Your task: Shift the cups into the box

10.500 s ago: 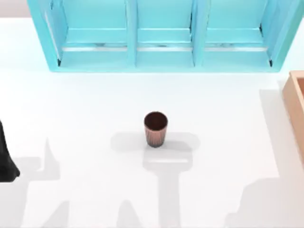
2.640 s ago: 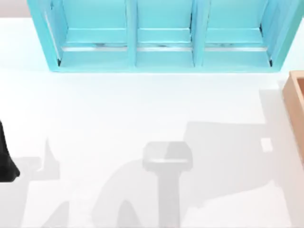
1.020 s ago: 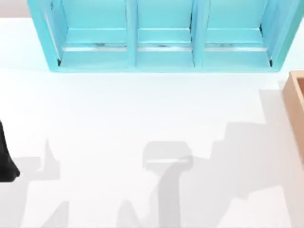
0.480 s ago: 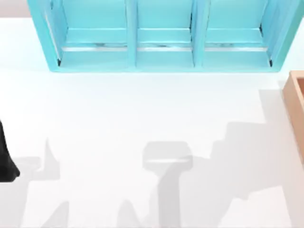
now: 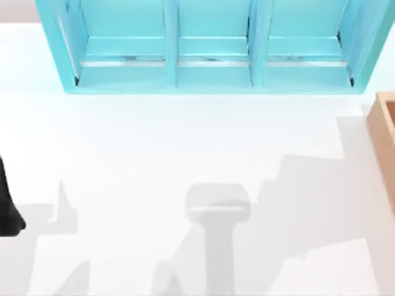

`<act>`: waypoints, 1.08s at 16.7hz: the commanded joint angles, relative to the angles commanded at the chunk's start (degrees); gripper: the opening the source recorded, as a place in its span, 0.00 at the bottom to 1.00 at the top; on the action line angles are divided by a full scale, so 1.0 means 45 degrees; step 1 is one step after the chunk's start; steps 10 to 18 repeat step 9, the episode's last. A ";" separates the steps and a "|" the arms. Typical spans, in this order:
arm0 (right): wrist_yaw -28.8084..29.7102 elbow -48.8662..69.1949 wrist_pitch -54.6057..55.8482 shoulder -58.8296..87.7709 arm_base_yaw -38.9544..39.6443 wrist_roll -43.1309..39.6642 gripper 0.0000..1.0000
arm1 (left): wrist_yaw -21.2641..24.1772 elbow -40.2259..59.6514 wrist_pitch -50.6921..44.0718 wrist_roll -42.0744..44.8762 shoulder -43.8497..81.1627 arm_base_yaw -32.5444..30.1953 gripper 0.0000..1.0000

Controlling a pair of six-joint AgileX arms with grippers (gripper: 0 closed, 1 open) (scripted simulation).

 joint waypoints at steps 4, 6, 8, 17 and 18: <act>0.0022 0.2404 -0.2178 0.0147 0.0017 -0.0075 1.00 | 0.0000 0.0000 0.0000 0.0000 0.0000 0.0000 1.00; 0.0015 0.3458 -0.3150 0.0133 0.0037 -0.0089 1.00 | 0.0000 0.0000 0.0000 0.0000 0.0000 0.0000 1.00; 0.0015 0.3997 -0.3665 0.0144 0.0051 -0.0112 1.00 | 0.0000 0.0000 0.0000 0.0000 0.0000 0.0000 1.00; 0.0016 0.4064 -0.3729 0.0150 0.0054 -0.0118 1.00 | 0.0000 0.0000 0.0000 0.0000 0.0000 0.0000 1.00; 0.0016 0.4064 -0.3729 0.0150 0.0054 -0.0118 1.00 | 0.0000 0.0000 0.0000 0.0000 0.0000 0.0000 1.00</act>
